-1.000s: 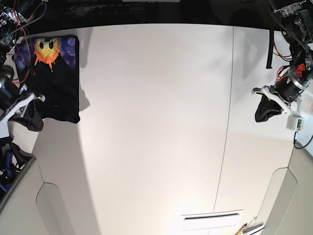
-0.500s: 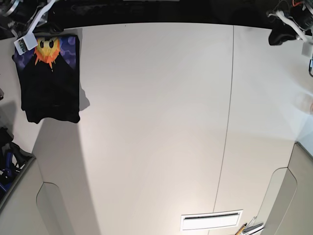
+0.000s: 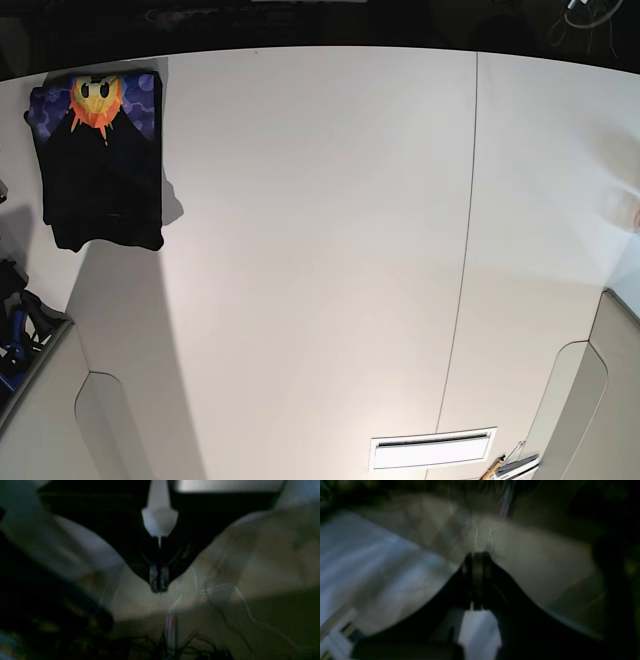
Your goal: Fold the T-shirt properly
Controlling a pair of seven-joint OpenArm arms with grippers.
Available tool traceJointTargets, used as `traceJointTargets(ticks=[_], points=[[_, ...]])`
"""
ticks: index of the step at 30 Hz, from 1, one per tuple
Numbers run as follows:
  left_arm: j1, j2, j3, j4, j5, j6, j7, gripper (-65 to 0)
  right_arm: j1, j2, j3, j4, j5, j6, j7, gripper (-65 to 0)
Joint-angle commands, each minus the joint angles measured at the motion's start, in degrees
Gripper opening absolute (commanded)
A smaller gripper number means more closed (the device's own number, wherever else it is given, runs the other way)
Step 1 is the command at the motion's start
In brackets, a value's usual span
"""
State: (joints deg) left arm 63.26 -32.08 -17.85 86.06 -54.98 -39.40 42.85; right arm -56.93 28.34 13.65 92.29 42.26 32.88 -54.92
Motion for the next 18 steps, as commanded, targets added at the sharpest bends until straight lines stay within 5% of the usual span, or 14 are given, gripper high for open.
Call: traceJointTargets(ticks=[1, 8, 13, 15, 18], points=[[-0.2, -1.4, 2.5, -3.7, 0.9, -0.6, -3.4, -65.0, 0.5, 1.5, -2.1, -3.7, -0.9, 0.1, 2.5, -65.0], [-12.6, -1.4, 21.0, -28.6, 10.8, -0.6, -25.5, -65.0, 13.0, 2.6, -17.7, -36.4, -10.8, -0.1, 21.9, -65.0], [-25.9, 3.3, 29.7, -37.3, 21.4, -0.5, -36.4, -65.0, 25.3, -0.1, -25.9, -52.4, -15.5, -0.1, 39.3, -65.0], [-31.2, 6.1, 31.6, -39.4, 24.7, 1.7, -37.6, -65.0, 30.5, -2.4, -27.8, -55.5, -17.0, -0.7, 41.5, -65.0], [-38.3, 10.4, 32.9, -42.0, 28.9, 8.7, -38.4, -65.0, 37.4, -7.1, -29.0, -57.9, -18.3, -6.4, 42.1, -65.0]])
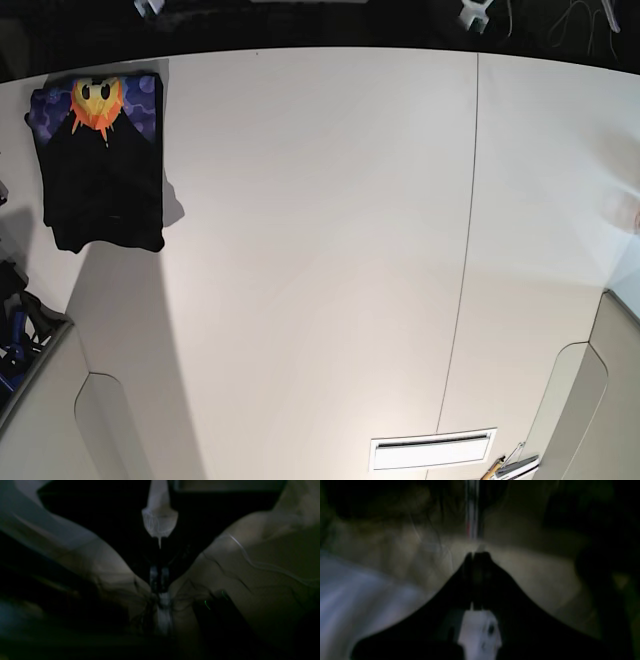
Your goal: Fold the T-shirt properly
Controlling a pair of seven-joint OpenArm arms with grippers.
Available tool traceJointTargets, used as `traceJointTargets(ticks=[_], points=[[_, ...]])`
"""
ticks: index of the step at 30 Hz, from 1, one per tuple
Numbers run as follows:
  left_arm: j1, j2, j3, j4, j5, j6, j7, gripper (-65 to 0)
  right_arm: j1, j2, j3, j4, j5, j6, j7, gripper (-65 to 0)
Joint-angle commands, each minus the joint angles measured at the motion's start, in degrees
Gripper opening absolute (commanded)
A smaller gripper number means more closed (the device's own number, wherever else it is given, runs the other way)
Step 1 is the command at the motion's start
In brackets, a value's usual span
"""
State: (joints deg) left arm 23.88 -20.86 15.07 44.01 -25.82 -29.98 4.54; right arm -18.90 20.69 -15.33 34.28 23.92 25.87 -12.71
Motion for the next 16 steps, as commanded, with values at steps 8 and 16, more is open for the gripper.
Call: traceJointTargets(ticks=[8, 16], points=[[-10.4, 5.9, 0.0, -3.8, 7.2, 9.9, -0.1, -65.0, 11.6, -10.1, 0.0, -1.1, -8.2, -9.9, -0.1, -65.0], [-10.9, 5.6, 0.0, -4.4, 9.4, 10.1, -2.2, -65.0, 12.7, -11.3, 0.0, -1.0, -8.5, -12.2, 0.1, -65.0]])
